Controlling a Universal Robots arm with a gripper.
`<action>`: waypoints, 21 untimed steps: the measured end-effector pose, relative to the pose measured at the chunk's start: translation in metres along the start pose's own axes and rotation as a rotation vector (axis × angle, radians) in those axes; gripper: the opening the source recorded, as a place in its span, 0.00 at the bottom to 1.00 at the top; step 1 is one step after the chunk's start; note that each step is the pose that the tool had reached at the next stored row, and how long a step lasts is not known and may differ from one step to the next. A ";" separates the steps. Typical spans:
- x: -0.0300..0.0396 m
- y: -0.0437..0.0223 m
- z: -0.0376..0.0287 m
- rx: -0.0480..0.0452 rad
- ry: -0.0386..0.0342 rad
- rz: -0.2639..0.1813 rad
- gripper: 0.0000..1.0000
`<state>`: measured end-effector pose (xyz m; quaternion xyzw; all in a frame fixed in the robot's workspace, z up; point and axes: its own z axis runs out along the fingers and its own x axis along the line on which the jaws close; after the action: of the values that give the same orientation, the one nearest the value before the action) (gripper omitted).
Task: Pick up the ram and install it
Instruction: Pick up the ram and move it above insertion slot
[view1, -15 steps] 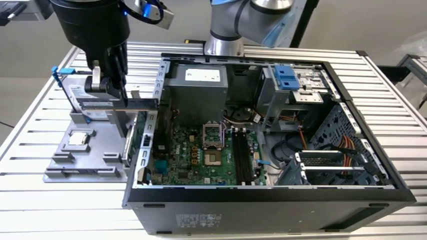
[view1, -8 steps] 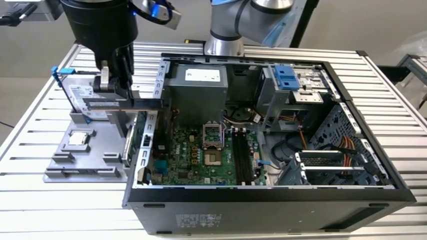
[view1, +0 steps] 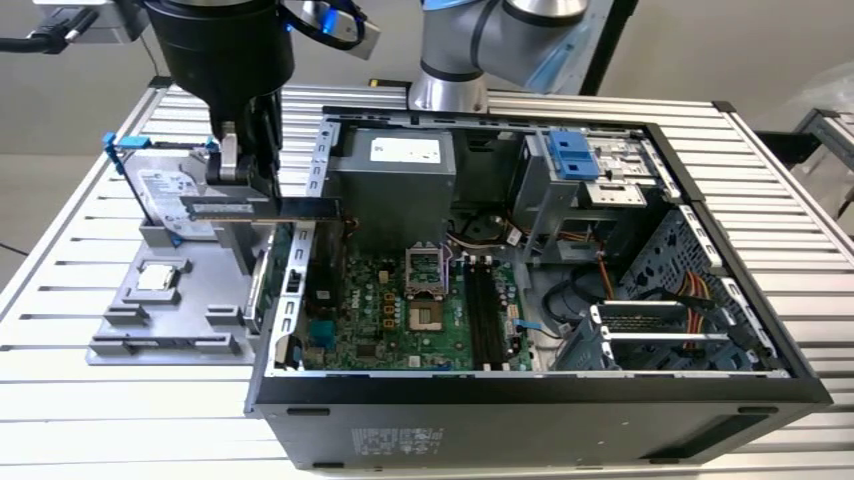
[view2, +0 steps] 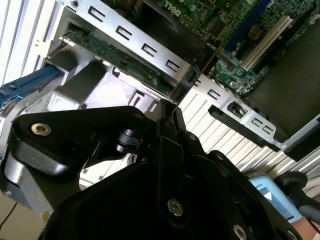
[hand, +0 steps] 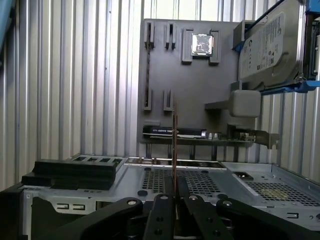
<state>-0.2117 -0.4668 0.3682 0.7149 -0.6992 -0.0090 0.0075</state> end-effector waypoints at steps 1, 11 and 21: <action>0.0000 -0.0015 0.0000 0.0000 0.0000 0.000 0.00; 0.0003 -0.0149 -0.0004 -0.0001 0.0000 0.000 0.00; 0.0006 -0.0275 -0.0006 -0.0001 0.0000 0.000 0.00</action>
<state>-0.1842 -0.4667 0.3682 0.7148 -0.6992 -0.0090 0.0075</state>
